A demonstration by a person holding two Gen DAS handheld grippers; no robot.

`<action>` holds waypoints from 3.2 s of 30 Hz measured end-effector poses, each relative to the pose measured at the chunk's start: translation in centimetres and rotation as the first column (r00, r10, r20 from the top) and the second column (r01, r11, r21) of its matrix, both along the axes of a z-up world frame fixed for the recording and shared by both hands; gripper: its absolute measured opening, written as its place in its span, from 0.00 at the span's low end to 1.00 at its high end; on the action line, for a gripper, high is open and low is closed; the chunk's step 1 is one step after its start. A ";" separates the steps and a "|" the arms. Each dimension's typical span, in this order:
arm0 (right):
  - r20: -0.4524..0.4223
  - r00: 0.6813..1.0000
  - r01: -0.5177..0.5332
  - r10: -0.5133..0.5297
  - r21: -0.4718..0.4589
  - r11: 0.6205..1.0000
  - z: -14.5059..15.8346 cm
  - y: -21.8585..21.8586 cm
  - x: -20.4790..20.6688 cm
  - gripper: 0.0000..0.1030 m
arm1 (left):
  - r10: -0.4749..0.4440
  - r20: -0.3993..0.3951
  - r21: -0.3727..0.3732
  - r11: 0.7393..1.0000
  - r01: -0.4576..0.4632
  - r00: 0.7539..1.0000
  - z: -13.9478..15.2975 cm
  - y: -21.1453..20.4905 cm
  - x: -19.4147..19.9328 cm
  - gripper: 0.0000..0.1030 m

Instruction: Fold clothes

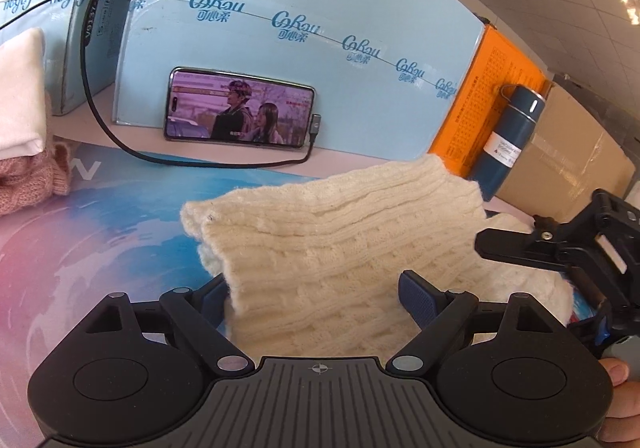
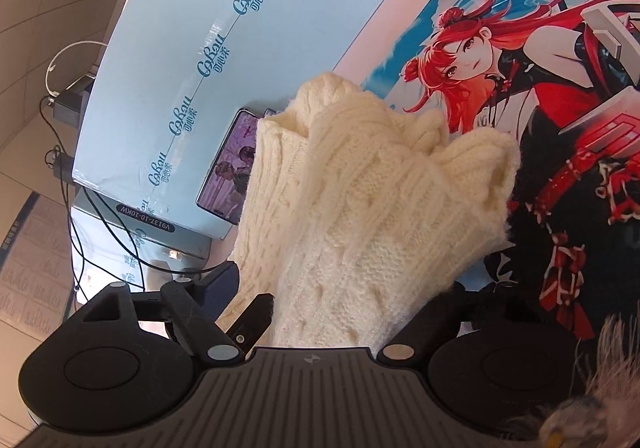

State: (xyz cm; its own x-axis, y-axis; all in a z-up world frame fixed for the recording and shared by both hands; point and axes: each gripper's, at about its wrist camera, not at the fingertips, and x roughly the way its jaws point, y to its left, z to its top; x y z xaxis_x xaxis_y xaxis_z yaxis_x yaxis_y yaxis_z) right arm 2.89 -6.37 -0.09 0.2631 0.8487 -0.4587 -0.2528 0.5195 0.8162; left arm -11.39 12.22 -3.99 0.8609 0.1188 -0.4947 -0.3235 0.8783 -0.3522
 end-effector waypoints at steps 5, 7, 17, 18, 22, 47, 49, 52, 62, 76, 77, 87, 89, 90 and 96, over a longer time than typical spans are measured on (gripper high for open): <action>-0.016 1.000 0.018 -0.017 0.061 0.998 -1.5 0.1 0.3 0.36 | -0.064 0.048 -0.057 0.996 0.067 0.997 -0.1 0.3 -0.3 0.85; -0.054 0.999 0.006 0.001 0.131 0.991 -1.9 -0.8 0.6 0.33 | -0.072 0.073 -0.093 0.993 0.079 0.995 -0.2 0.7 -0.6 0.85; -0.065 0.995 -0.041 0.070 0.370 0.928 -0.7 -6.8 0.9 0.31 | -0.161 0.191 -0.113 0.976 0.185 0.968 1.0 -2.2 -1.1 0.85; -0.058 0.996 -0.042 0.069 0.384 0.923 -0.5 -7.7 1.1 0.31 | -0.162 0.193 -0.121 0.975 0.187 0.968 1.4 -3.0 -0.8 0.85; -0.012 0.999 -0.032 0.041 0.446 0.895 0.4 -11.9 2.3 0.31 | -0.166 0.221 -0.125 0.973 0.197 0.961 2.9 -6.7 2.0 0.85; 0.165 0.855 0.349 -0.492 0.518 0.781 0.0 -40.0 16.8 0.31 | -0.437 0.285 -0.040 0.884 0.467 0.853 4.7 -28.4 28.0 0.86; 0.191 0.821 0.397 -0.537 0.485 0.779 -0.2 -41.0 17.7 0.31 | -0.451 0.262 -0.041 0.878 0.476 0.853 4.1 -29.4 29.4 0.86; 0.266 0.759 0.487 -0.594 0.373 0.790 -0.8 -41.2 19.1 0.31 | -0.454 0.216 -0.034 0.881 0.471 0.864 3.2 -30.3 30.7 0.86; 0.513 0.631 0.711 -0.582 -0.083 0.698 -2.0 -37.4 21.5 0.41 | -0.441 -0.004 0.141 0.888 0.437 0.898 1.1 -32.9 32.6 0.91; 0.591 0.370 0.895 -0.717 -0.021 0.445 -3.6 -38.0 17.7 0.96 | -0.436 0.027 0.137 0.893 0.429 0.899 3.4 -29.5 27.1 0.94; 0.603 0.329 0.910 -0.727 0.002 0.414 -3.5 -37.9 17.1 0.98 | -0.432 0.033 0.142 0.894 0.424 0.901 3.6 -28.9 26.4 0.94; 0.697 0.381 0.805 -0.607 0.073 0.589 1.1 -30.0 8.5 1.00 | -0.394 0.124 0.185 0.911 0.369 0.911 4.8 -22.4 19.9 1.00; 0.700 0.412 0.783 -0.583 0.055 0.619 1.6 -27.5 6.9 1.00 | -0.400 0.140 0.221 0.904 0.365 0.906 5.1 -20.9 18.5 1.00; 0.698 0.418 0.784 -0.581 0.046 0.620 1.8 -26.4 6.3 1.00 | -0.402 0.151 0.249 0.900 0.358 0.903 5.2 -20.0 17.6 1.00; 0.638 0.468 0.813 -0.611 -0.039 0.581 1.4 -20.5 4.0 1.00 | -0.360 0.187 0.357 0.892 0.278 0.914 5.0 -15.0 14.4 1.00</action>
